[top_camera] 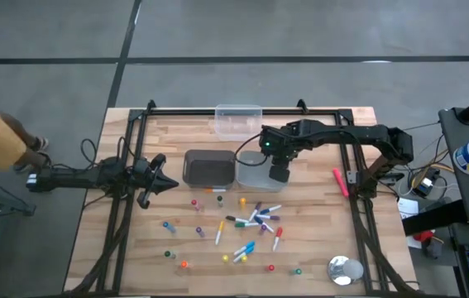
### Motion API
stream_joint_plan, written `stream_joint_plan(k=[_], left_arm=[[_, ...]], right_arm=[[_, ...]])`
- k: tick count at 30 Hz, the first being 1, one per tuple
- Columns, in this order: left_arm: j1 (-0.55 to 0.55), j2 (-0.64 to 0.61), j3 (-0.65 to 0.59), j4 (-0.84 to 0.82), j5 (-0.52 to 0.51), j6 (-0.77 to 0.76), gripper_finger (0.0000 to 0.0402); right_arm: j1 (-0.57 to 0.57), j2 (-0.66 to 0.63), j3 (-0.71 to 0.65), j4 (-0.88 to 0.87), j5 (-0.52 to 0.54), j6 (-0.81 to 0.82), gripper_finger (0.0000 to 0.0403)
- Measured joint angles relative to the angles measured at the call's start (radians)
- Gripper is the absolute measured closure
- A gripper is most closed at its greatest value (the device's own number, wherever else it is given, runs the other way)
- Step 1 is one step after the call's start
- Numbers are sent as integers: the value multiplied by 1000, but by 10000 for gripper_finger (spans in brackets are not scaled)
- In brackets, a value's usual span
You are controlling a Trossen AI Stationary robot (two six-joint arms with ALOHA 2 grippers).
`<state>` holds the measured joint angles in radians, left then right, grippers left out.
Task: Pick & Place Markers
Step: Put the large red marker pen into the white bin
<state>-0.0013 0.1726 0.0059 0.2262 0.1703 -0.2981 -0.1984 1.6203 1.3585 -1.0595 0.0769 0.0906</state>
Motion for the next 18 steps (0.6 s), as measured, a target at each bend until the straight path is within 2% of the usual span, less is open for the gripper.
stream_joint_plan(k=[6, 18], left_arm=[[0, 0, 0, -2, 0, 0, 401], [0, 0, 0, -3, 0, -1, 401]], right_arm=[[-13, -58, -58, 26, -14, 9, 335], [-26, -42, -79, 73, -45, 3, 335]])
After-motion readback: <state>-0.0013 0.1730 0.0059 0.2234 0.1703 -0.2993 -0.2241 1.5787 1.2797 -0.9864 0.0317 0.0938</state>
